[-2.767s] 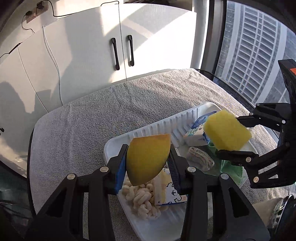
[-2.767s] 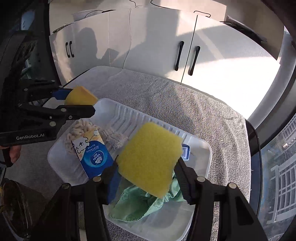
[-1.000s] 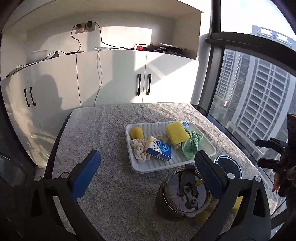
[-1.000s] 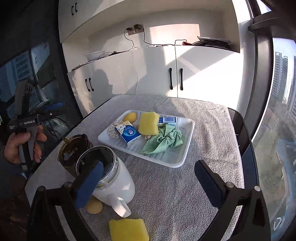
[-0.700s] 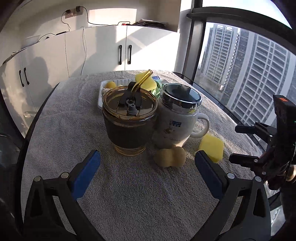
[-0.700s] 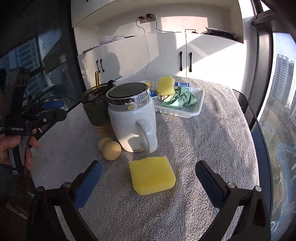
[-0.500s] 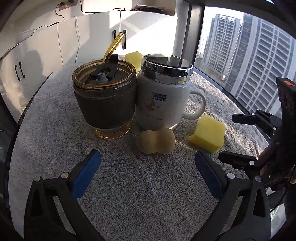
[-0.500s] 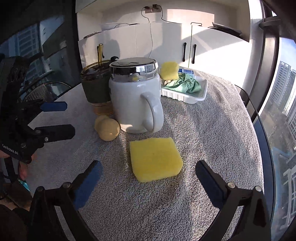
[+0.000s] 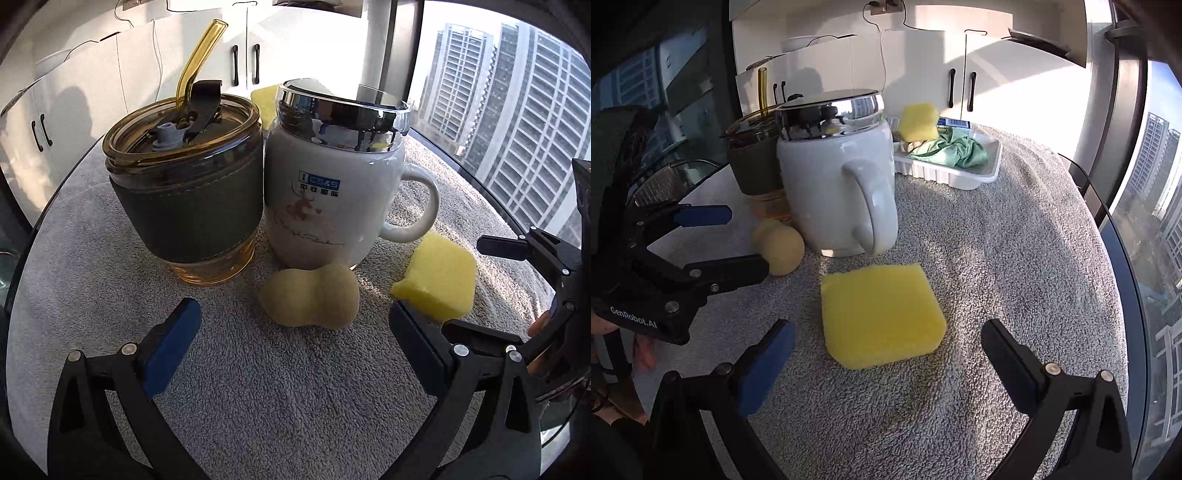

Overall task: Organize soft objects
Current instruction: 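Move both tools back to the remaining sponges beside the mug, then grasp the beige gourd sponge with the left tool while the right tool grasps the yellow sponge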

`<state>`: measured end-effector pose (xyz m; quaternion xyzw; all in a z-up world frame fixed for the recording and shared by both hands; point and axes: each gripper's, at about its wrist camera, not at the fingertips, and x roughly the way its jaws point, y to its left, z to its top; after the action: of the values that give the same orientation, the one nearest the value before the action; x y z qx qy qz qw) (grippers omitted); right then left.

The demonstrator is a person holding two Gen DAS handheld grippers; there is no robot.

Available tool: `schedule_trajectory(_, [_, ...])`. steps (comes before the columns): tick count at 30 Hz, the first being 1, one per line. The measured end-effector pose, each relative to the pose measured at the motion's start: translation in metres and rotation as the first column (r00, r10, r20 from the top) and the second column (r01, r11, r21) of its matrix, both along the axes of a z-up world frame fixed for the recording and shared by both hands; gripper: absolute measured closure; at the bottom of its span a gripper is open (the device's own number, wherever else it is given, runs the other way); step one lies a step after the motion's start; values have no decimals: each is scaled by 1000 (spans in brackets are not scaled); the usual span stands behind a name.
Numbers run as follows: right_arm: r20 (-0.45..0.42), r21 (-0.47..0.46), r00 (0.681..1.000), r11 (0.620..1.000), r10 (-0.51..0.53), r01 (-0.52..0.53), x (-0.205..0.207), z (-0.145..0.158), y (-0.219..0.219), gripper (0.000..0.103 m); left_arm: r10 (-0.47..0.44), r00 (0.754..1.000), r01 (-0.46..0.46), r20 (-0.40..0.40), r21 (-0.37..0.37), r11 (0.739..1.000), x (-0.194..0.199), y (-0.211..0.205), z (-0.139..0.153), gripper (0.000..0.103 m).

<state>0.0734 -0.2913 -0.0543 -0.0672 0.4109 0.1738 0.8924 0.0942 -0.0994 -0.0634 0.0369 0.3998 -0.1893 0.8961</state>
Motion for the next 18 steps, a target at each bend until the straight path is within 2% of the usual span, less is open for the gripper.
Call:
schedule_trajectory(7, [4,-18,1000,1000,18,-18,6,-3,7,0,5,1000,-5,-23,20,1000,10,-4,-9,0])
schedule_trajectory(9, [4,-33,1000,999,22,-22,9,-4,9,1,19,998,-17,-58,30,999,14,-4,-13,0])
schedule_trajectory(18, [-3,-53,999,997,52,-52,20,-7,16,9,66,993,-60,-100,61,996,24,2,-17,0])
